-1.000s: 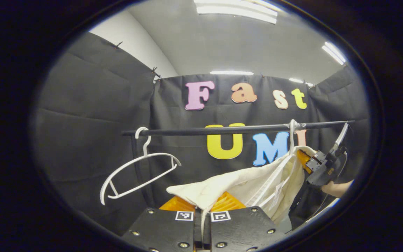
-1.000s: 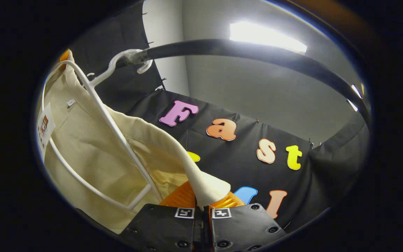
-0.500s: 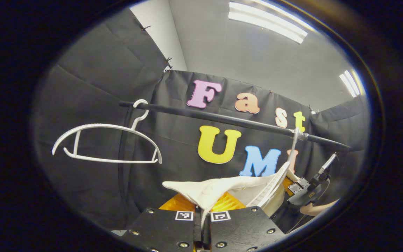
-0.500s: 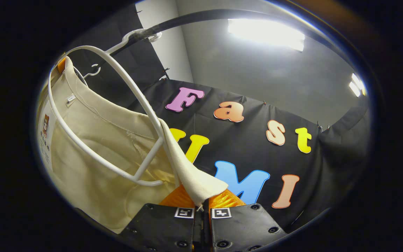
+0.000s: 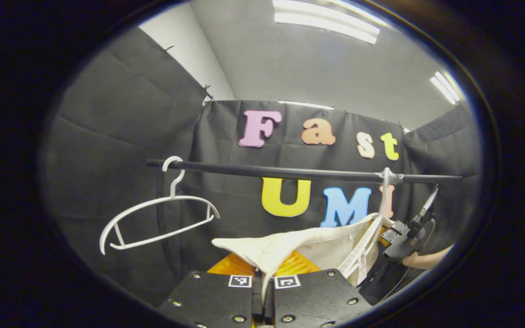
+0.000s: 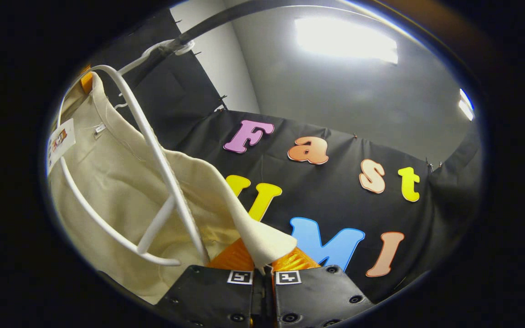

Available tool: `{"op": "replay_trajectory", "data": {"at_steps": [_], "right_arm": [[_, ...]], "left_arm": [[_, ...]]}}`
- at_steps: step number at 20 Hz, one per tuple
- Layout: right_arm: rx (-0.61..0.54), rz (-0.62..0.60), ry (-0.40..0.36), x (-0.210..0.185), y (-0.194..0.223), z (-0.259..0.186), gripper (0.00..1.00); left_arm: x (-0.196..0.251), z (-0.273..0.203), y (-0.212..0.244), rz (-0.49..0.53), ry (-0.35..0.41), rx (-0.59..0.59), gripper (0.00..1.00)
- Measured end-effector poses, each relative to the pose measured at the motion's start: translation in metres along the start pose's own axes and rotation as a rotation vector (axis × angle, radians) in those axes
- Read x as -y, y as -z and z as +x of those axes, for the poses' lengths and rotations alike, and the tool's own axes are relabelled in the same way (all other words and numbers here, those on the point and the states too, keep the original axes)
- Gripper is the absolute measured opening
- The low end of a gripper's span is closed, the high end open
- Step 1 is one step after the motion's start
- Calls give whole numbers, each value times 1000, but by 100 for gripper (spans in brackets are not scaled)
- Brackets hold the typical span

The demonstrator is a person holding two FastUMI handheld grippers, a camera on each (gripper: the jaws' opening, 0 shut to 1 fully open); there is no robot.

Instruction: Grasp the clothes on the hanger with both hands and then place them into the laundry hamper below.

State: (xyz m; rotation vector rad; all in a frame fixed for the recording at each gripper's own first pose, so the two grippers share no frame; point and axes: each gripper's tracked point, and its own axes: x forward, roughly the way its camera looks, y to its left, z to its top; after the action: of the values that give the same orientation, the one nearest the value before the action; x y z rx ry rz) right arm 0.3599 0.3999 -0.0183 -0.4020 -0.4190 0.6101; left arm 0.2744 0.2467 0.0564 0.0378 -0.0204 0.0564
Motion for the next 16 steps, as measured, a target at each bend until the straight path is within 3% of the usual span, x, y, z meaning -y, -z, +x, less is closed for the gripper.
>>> {"op": "replay_trajectory", "data": {"at_steps": [5, 12, 16], "right_arm": [[-74, 151, -50, -11, 31, -3, 4], [-157, 359, -124, -36, 49, -21, 4], [-169, 436, -141, -41, 39, -41, 4]], "left_arm": [[12, 0, 20, -60, 40, -2, 3], [6, -6, 23, -255, 79, 40, 5], [5, -5, 20, -189, 137, 33, 5]]}}
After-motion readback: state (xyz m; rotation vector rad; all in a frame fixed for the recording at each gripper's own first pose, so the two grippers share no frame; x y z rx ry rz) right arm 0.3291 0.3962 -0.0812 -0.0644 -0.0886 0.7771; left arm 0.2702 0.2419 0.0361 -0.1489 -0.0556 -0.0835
